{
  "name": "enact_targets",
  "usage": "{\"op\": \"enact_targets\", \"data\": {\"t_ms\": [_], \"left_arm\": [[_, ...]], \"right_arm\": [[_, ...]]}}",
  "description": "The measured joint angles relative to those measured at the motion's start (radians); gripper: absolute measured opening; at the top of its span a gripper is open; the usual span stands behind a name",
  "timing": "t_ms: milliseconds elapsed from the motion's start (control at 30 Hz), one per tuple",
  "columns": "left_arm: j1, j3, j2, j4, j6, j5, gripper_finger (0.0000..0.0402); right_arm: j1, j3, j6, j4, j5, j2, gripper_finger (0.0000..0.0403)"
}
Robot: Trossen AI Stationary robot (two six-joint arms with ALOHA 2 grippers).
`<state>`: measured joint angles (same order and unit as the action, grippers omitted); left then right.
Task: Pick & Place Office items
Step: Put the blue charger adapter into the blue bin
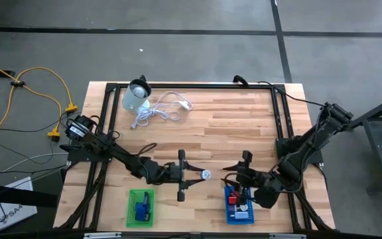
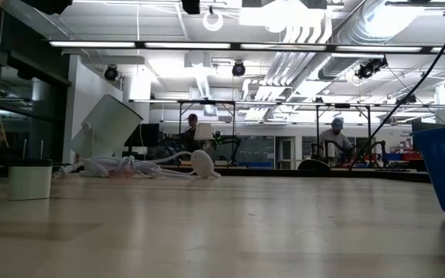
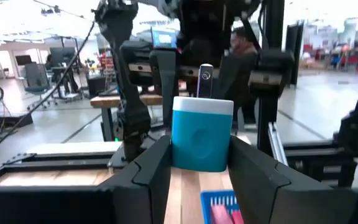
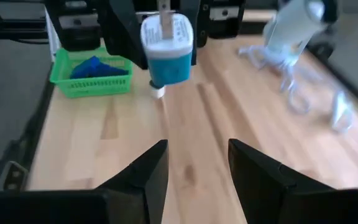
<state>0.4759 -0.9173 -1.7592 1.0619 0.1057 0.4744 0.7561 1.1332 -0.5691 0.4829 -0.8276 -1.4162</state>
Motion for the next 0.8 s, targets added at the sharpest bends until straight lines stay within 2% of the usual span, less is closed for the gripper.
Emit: {"op": "enact_targets", "data": {"t_ms": [167,533,800], "left_arm": [[-0.01,0.0,0.0,0.016,-0.001,0.0,0.0133],[-0.017,0.0,0.0,0.062,0.024,0.001,0.0133],[-0.017,0.0,0.0,0.111,0.054,-0.017,0.0133]], "right_arm": [[-0.008,0.0,0.095,-0.042,-0.068,0.0,0.0153],[-0.061,-0.001,0.257,-0.214,0.015,0.0,0.0153],[-0.064,-0.001,0.363,-0.306,0.019,0.0,0.0153]]}}
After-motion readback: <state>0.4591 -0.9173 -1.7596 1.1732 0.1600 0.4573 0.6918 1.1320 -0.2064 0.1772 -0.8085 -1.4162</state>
